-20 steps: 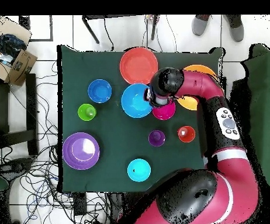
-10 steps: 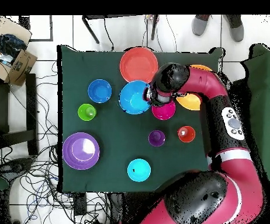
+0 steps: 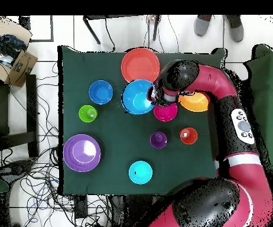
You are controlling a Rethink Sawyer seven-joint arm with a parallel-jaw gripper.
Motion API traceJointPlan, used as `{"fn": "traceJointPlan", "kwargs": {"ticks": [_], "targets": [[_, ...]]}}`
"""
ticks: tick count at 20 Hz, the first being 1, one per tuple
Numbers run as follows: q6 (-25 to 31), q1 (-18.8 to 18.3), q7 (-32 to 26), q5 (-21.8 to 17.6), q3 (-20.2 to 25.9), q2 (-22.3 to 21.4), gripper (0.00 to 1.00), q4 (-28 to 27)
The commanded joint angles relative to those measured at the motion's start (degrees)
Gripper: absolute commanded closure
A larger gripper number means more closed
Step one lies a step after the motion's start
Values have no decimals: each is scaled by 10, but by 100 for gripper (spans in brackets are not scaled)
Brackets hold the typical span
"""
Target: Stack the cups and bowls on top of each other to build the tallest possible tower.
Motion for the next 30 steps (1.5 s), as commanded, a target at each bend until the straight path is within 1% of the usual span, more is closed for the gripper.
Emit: {"fn": "traceJointPlan", "kwargs": {"ticks": [1, 2, 5, 6, 9, 13, 15, 16, 18, 23, 30], "targets": [[48, -18, -203, -18, 29, -54, 100, 15], [49, -21, -206, -17, 31, -56, 100, 19], [57, -24, -217, -21, 35, -44, 100, 6], [59, -27, -221, -22, 36, -46, 100, 8], [77, -25, -241, -34, 36, -28, 100, -23], [77, -31, -253, -40, 34, -31, 100, -17], [81, -32, -268, -51, 32, -21, 100, -39], [73, -34, -272, -56, 31, -21, 100, -38], [74, -30, -276, -64, 27, -15, 100, -53], [46, -31, -269, -84, 13, -28, 100, -35], [11, -40, -258, -95, 11, -41, 100, 7]]}}
